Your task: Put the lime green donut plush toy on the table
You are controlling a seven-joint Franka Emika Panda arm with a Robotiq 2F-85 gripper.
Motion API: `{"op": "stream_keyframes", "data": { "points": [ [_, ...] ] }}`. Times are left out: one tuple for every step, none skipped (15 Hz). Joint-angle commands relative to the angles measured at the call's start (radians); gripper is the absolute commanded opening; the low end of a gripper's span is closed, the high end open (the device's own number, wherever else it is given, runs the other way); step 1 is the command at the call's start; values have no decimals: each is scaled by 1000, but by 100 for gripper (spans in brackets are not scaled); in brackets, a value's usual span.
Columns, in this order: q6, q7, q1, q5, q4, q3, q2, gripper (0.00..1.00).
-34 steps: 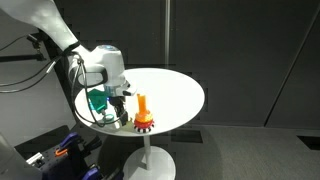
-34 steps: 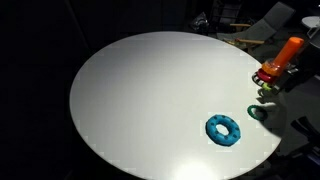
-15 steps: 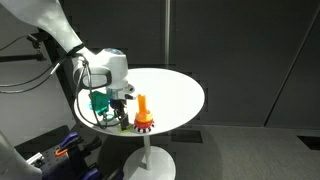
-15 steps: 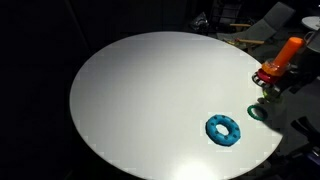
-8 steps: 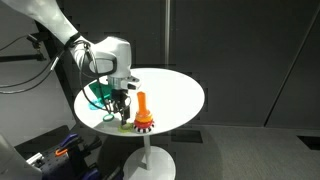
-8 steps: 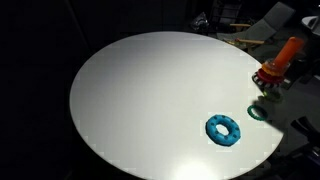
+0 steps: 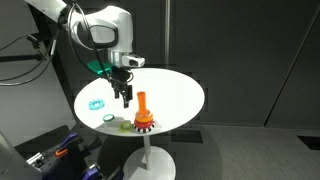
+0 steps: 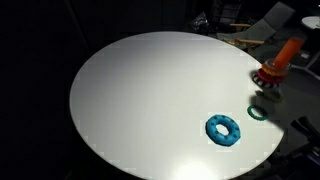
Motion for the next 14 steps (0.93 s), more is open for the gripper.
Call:
{"op": "stream_keyframes", "data": {
  "points": [
    [-141, 21, -18, -25, 67, 8, -65, 100],
    [-172, 18, -19, -25, 84, 8, -79, 100],
    [-205, 19, -21, -27, 103, 8, -93, 100],
    [-235, 18, -22, -29, 121, 9, -106, 100],
    [-259, 18, -24, -30, 137, 9, -118, 100],
    [-279, 14, -23, -28, 151, 8, -132, 100],
    [-295, 9, -23, -23, 165, 6, -149, 100],
    [-307, 5, -23, -18, 175, 4, -163, 100],
    [-317, 2, -22, -14, 187, 2, -178, 100],
    [-318, 2, -23, -13, 195, 2, -192, 100],
    [-324, 2, -23, -12, 204, 1, -203, 100],
    [-323, 3, -24, -11, 210, 1, -212, 100],
    [-321, 4, -25, -11, 215, 1, -216, 100],
    [-319, 3, -26, -12, 217, 0, -217, 100]
  ]
}}
